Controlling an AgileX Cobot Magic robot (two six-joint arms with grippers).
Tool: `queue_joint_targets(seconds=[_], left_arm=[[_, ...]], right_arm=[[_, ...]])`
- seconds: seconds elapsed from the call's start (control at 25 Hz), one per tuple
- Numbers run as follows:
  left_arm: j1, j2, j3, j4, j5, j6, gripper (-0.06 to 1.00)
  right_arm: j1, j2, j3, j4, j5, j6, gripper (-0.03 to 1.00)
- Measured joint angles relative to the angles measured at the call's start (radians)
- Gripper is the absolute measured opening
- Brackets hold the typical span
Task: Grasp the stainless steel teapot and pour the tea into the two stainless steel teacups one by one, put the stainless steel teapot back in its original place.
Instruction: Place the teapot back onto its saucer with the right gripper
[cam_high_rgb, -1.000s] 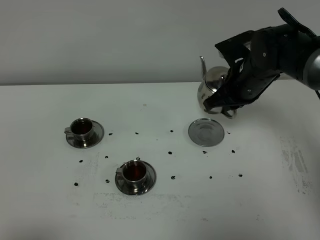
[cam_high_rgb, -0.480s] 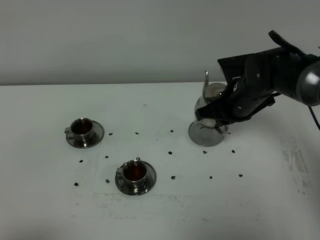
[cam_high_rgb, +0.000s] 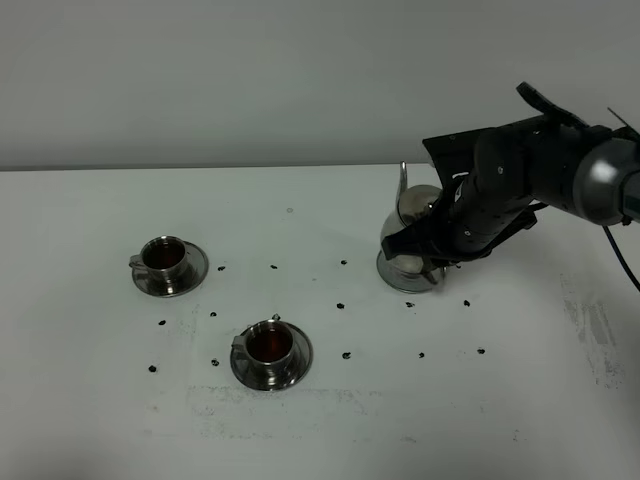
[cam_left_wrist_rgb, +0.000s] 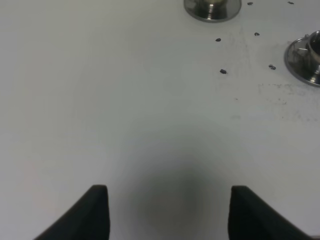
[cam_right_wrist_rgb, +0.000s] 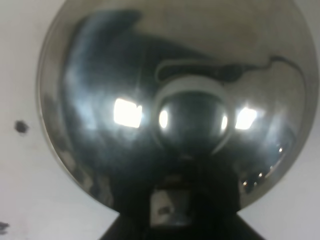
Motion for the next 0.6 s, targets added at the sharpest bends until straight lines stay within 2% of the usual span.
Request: queue_joint_targets(seconds=[0.6], left_arm=[[0.000,0.000,0.000,0.000,0.000,0.001,0.53]], right_arm=[[0.003,0.054,0.000,-0.024,-0.052,0.008,0.18]])
